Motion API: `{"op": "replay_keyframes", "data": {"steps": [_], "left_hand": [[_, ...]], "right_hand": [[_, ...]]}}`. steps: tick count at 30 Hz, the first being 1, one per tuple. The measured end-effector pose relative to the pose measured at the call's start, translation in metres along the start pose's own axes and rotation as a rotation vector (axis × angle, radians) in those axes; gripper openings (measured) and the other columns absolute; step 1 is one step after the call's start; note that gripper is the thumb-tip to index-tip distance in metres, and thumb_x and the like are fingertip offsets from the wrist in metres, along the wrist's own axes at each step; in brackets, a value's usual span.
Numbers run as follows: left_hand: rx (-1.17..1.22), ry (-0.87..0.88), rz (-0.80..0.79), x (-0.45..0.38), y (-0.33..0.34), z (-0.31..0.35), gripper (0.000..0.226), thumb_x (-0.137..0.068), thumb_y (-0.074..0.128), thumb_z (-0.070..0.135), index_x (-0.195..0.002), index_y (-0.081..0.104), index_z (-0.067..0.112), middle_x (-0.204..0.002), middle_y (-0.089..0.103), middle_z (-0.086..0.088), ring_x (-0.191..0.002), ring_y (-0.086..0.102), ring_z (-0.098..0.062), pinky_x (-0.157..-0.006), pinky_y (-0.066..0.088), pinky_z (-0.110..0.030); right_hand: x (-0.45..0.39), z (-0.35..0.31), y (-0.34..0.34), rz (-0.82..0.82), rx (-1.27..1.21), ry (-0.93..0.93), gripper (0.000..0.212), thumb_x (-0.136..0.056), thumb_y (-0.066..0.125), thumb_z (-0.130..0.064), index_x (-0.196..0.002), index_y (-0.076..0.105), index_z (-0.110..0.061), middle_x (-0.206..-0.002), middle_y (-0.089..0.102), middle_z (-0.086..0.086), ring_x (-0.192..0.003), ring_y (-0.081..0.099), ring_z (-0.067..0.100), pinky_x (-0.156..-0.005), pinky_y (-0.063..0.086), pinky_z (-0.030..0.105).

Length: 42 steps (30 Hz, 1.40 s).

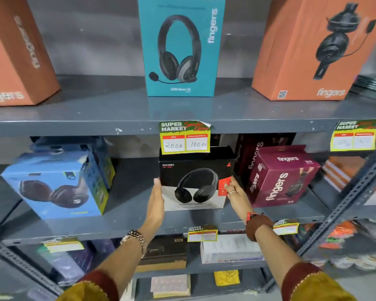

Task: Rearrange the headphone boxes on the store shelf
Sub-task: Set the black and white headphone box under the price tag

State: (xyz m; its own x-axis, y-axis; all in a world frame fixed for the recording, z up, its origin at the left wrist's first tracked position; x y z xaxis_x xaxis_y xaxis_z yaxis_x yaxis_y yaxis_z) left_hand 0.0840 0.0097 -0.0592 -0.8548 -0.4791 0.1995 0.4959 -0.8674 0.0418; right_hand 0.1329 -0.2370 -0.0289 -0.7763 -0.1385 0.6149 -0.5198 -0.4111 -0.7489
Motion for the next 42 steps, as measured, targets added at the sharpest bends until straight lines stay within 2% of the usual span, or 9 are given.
{"op": "replay_keyframes", "data": {"steps": [9,13,18,20,23,29,36,39,42], "left_hand": [[-0.132,0.018,-0.053,0.01,-0.012,-0.005,0.103,-0.06,0.014,0.091,-0.147,0.017,0.037,-0.158,0.019,0.01,-0.146,0.019,-0.016,-0.121,0.013,-0.048],[-0.068,-0.037,0.066,0.017,-0.039,-0.03,0.108,-0.06,0.016,0.089,-0.149,0.018,0.028,-0.159,0.019,0.006,-0.146,0.018,-0.017,-0.121,0.011,-0.046],[-0.034,-0.111,0.338,0.028,-0.113,-0.076,0.096,-0.072,0.021,0.084,-0.146,0.029,0.023,-0.155,0.032,-0.002,-0.142,0.03,-0.023,-0.119,0.019,-0.047],[-0.037,-0.124,0.427,0.035,-0.143,-0.075,0.095,-0.071,0.021,0.085,-0.142,0.035,0.024,-0.151,0.039,-0.011,-0.136,0.039,-0.034,-0.115,0.027,-0.053],[-0.038,0.0,0.524,0.042,-0.187,-0.048,0.068,-0.094,0.019,0.057,-0.144,0.033,0.013,-0.15,0.036,-0.005,-0.138,0.035,-0.026,-0.11,0.023,-0.029],[-0.111,0.109,0.66,0.013,-0.289,-0.009,0.061,-0.097,0.019,0.047,-0.147,0.026,0.012,-0.157,0.026,-0.007,-0.144,0.025,-0.023,-0.119,0.017,-0.036],[-0.091,0.113,0.479,-0.015,-0.351,0.032,0.059,-0.097,0.02,0.05,-0.144,0.032,0.018,-0.153,0.035,-0.008,-0.138,0.035,-0.027,-0.114,0.027,-0.039],[-0.066,0.108,0.337,-0.021,-0.364,0.032,0.065,-0.093,0.019,0.059,-0.135,0.049,0.02,-0.139,0.053,-0.008,-0.119,0.054,-0.024,-0.1,0.041,-0.037],[-0.044,0.091,0.284,-0.025,-0.37,0.026,0.077,-0.082,0.021,0.075,-0.138,0.045,0.027,-0.143,0.051,-0.003,-0.128,0.049,-0.024,-0.11,0.038,-0.047]], "right_hand": [[-0.024,0.0,0.011,0.134,-0.845,0.159,0.056,-0.097,0.041,-0.018,-0.149,0.022,-0.01,-0.157,0.023,0.009,-0.141,0.033,0.022,-0.109,0.035,0.031],[-0.066,-0.025,0.02,0.359,-1.578,-0.034,0.017,-0.091,0.044,-0.015,-0.097,0.053,-0.029,-0.105,0.053,-0.005,-0.103,0.05,0.013,-0.094,0.037,0.025],[-0.052,-0.088,0.035,0.244,-1.623,-0.227,0.034,-0.094,0.049,-0.013,-0.128,0.051,-0.006,-0.122,0.051,0.006,-0.124,0.048,0.025,-0.112,0.035,0.044],[-0.039,-0.117,0.025,0.202,-1.588,-0.301,0.024,-0.093,0.052,-0.015,-0.117,0.056,-0.015,-0.122,0.055,0.006,-0.124,0.051,0.026,-0.108,0.04,0.04],[-0.024,-0.164,0.007,0.154,-1.606,-0.407,0.017,-0.094,0.052,-0.015,-0.109,0.058,-0.017,-0.128,0.058,0.011,-0.124,0.052,0.027,-0.096,0.045,0.032],[0.009,-0.264,-0.047,0.104,-1.622,-0.586,0.041,-0.099,0.041,-0.012,-0.139,0.041,-0.004,-0.144,0.045,0.013,-0.135,0.042,0.024,-0.105,0.037,0.031],[0.022,-0.367,-0.088,0.084,-1.768,-0.53,0.05,-0.098,0.04,-0.014,-0.147,0.03,-0.014,-0.151,0.036,0.007,-0.139,0.037,0.023,-0.116,0.03,0.039],[0.017,-0.395,-0.088,0.149,-1.746,-0.471,0.059,-0.084,0.051,-0.031,-0.141,0.041,-0.025,-0.148,0.044,0.002,-0.134,0.043,0.023,-0.114,0.032,0.044],[0.02,-0.405,-0.089,0.207,-1.816,-0.406,0.06,-0.078,0.055,-0.033,-0.136,0.047,-0.025,-0.14,0.053,0.003,-0.128,0.049,0.024,-0.112,0.036,0.044]]}}
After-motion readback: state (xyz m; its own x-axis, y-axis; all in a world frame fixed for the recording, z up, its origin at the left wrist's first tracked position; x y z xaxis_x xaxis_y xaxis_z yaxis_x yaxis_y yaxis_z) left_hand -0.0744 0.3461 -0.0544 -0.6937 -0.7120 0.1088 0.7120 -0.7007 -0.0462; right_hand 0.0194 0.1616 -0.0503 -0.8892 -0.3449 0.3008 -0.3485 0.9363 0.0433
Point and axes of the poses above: each hand's wrist, its own x-axis away from the middle knuckle, its own y-axis out of the palm, z = x × y, the point moved 2 cm from there along -x, towards the middle knuckle
